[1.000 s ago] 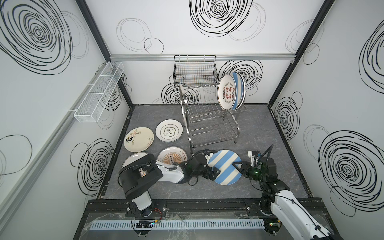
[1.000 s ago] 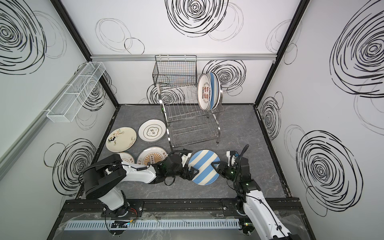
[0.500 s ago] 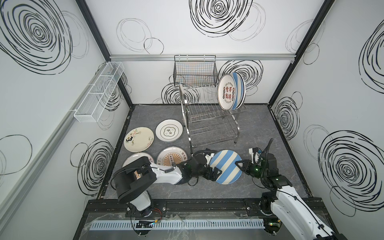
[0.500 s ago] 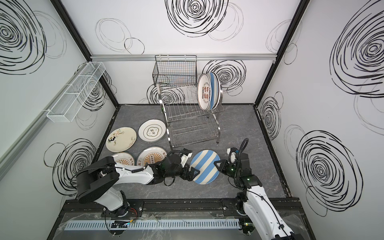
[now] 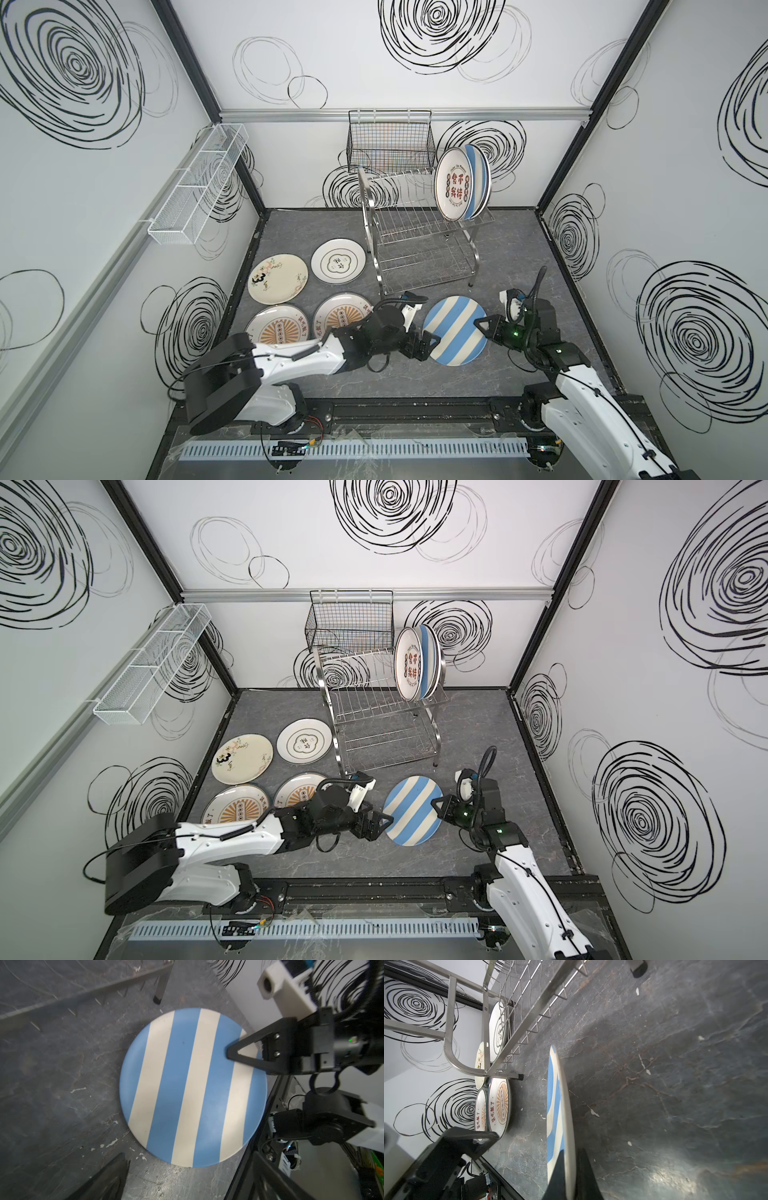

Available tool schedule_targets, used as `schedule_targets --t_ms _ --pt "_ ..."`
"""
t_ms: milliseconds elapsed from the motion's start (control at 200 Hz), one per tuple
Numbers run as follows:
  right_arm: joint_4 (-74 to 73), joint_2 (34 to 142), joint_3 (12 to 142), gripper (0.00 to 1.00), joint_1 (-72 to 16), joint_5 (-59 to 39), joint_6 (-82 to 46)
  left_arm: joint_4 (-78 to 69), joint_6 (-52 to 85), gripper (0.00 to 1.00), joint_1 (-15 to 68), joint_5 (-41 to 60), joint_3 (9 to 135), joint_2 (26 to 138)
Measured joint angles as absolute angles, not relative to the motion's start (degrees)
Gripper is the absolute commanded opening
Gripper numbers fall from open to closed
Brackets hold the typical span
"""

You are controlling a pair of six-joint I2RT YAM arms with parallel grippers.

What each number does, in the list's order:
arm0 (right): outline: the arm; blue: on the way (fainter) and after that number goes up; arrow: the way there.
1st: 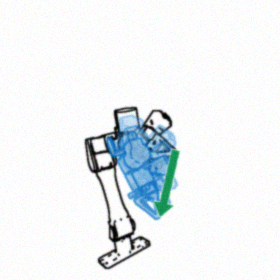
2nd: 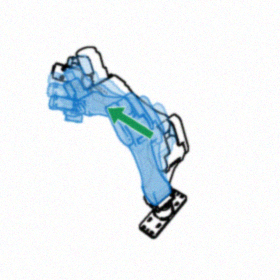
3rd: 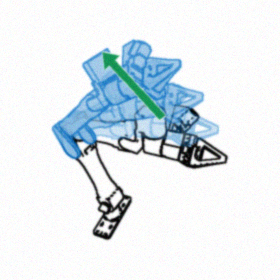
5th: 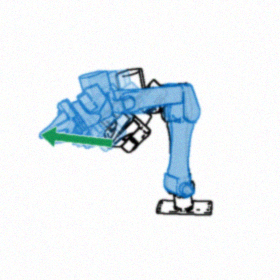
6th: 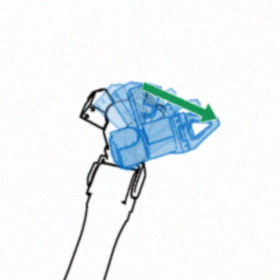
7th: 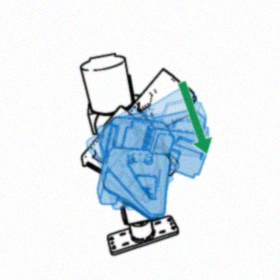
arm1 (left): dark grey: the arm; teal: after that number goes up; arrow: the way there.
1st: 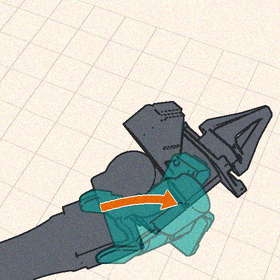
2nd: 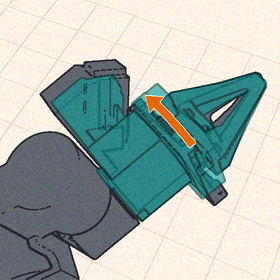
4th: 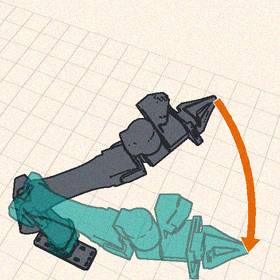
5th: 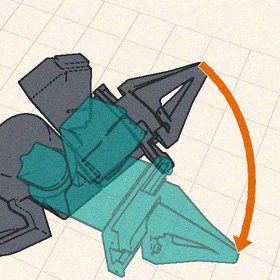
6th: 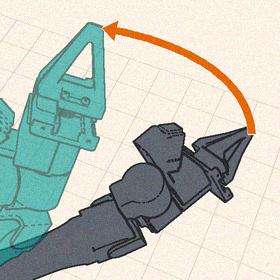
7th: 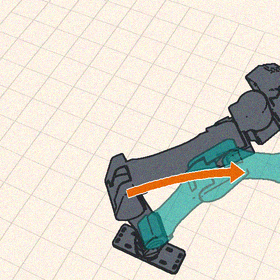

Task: Load the plates into the dish rack
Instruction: 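Lift the striped plate upright with the right gripper while the left arm withdraws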

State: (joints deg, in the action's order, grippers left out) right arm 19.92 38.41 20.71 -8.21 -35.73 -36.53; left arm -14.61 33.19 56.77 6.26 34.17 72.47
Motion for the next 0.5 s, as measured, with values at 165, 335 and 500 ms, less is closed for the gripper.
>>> schedule_targets --t_ms 165,335,500 --pt "24.1 38.1 28.1 0.00 -8.2 -36.5 -33.3 -11.0 32.2 0.96 51.5 5.9 34.1 59.7" --pt "27.8 38.6 36.6 0.00 -8.5 -40.4 -29.6 -8.8 31.8 0.96 41.9 6.1 30.5 52.0" --pt "31.5 41.3 46.5 0.00 -10.2 -43.2 -26.0 -9.1 34.2 0.96 31.2 9.8 24.6 49.1"
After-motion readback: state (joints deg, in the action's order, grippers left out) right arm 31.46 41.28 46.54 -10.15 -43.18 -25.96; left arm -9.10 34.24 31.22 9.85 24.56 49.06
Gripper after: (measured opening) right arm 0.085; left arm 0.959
